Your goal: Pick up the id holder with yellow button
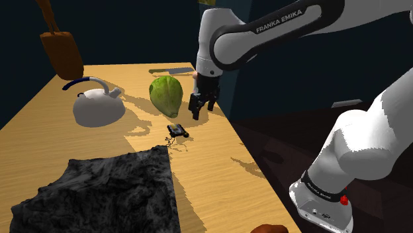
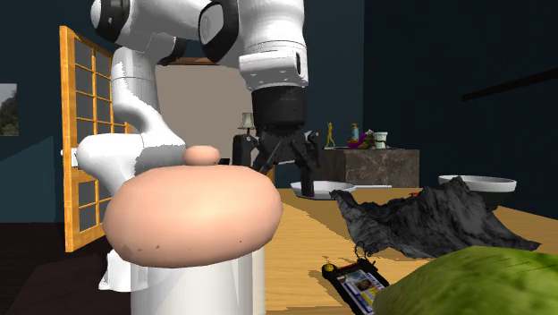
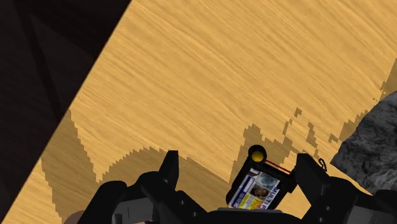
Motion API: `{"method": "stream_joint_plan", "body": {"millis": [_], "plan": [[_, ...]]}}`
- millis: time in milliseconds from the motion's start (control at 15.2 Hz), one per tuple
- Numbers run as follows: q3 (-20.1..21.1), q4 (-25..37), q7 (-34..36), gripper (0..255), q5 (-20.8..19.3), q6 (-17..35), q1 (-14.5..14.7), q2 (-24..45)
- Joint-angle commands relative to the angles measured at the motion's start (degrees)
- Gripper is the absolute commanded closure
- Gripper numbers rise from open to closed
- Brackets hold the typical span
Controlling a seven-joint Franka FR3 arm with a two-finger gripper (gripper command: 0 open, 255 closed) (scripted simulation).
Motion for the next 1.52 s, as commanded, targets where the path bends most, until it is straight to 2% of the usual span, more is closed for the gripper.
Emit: {"method": "stream_joint_plan", "body": {"millis": [0,264,792,924,990,1452], "plan": [[0.93,1.61,0.79,0,-0.14,2.39,0.51,4.22],[2.49,5.97,2.63,0,-1.14,6.04,1.59,12.77],[2.57,3.82,2.60,0,-1.55,11.86,1.78,16.50],[2.57,3.81,2.60,0,-1.55,11.86,1.78,16.49],[2.57,3.73,2.59,255,-1.53,11.89,1.79,16.44],[2.57,3.67,2.56,255,-1.52,11.96,1.78,16.46]]}}
